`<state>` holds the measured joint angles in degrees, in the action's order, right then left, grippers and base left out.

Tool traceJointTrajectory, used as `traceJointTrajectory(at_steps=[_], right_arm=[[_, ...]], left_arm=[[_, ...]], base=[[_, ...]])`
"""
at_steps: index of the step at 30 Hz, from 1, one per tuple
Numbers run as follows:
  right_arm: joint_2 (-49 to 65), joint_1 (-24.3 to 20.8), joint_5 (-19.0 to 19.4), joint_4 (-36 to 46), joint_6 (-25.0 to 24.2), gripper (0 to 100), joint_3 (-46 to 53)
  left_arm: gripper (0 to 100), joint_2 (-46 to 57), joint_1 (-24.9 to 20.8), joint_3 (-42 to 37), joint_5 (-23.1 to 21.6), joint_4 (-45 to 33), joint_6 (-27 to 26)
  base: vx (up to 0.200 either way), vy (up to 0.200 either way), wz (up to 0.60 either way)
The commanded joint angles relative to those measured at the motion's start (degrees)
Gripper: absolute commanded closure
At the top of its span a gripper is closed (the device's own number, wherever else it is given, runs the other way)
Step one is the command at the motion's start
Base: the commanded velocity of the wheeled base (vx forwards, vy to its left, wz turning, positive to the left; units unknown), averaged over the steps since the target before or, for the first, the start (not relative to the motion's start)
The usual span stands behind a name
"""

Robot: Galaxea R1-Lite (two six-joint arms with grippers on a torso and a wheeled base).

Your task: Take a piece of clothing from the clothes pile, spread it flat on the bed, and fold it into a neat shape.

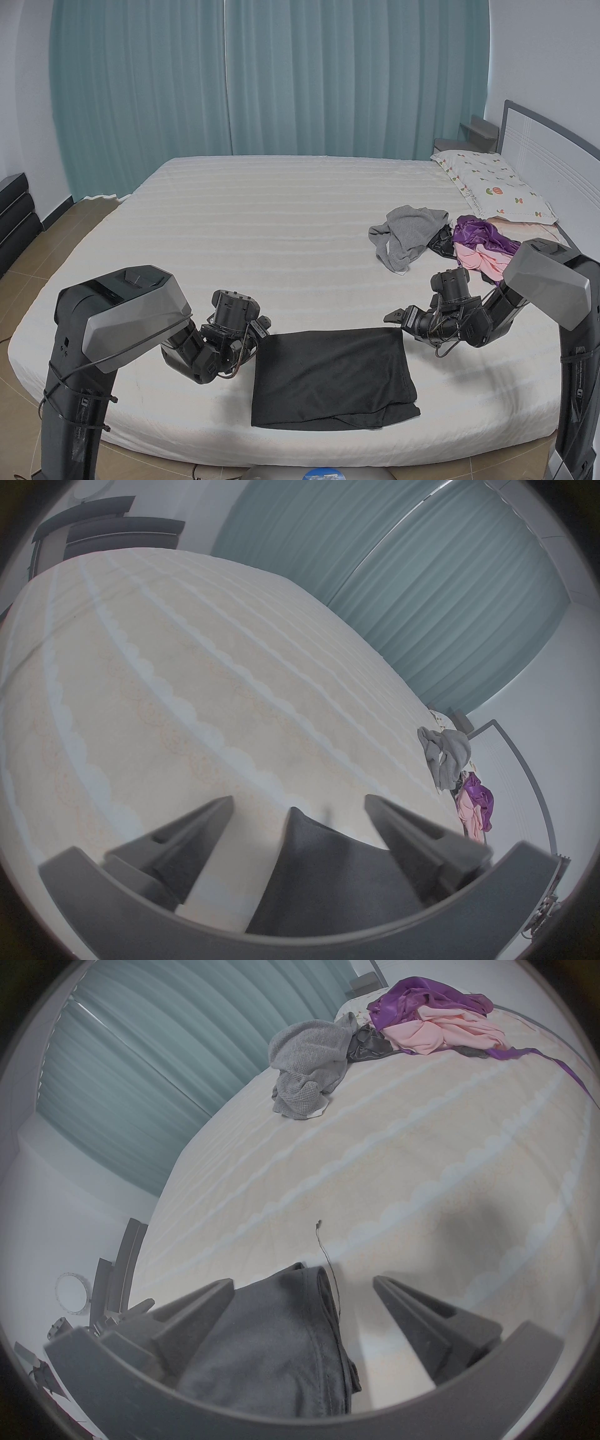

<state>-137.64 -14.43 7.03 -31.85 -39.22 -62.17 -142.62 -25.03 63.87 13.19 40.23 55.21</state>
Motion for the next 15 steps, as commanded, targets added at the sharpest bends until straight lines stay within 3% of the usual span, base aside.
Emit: traceJointTrajectory(at_steps=[1,5,7,15], right_arm=[[4.7,-0.2,3.7,-3.0,1.5,0,7.4],[6.6,0.6,12.5,-11.3,9.1,0,16.9],[6.3,0.5,13.2,-12.4,13.7,0,19.7],[7.2,0.5,14.0,-12.2,15.7,0,21.6]], left_arm=[[0,3.7,0.2,-5.2,-1.8,0.7,0.6],[0,6.4,0.0,-10.2,-4.8,2.9,1.6],[0,6.7,-0.5,-10.7,-6.0,3.4,2.4],[0,6.5,-0.6,-10.7,-6.1,3.3,2.8]], base=[[0.000,0.000,0.00],[0.000,0.000,0.00],[0.000,0.000,0.00],[-0.200,0.000,0.00]])
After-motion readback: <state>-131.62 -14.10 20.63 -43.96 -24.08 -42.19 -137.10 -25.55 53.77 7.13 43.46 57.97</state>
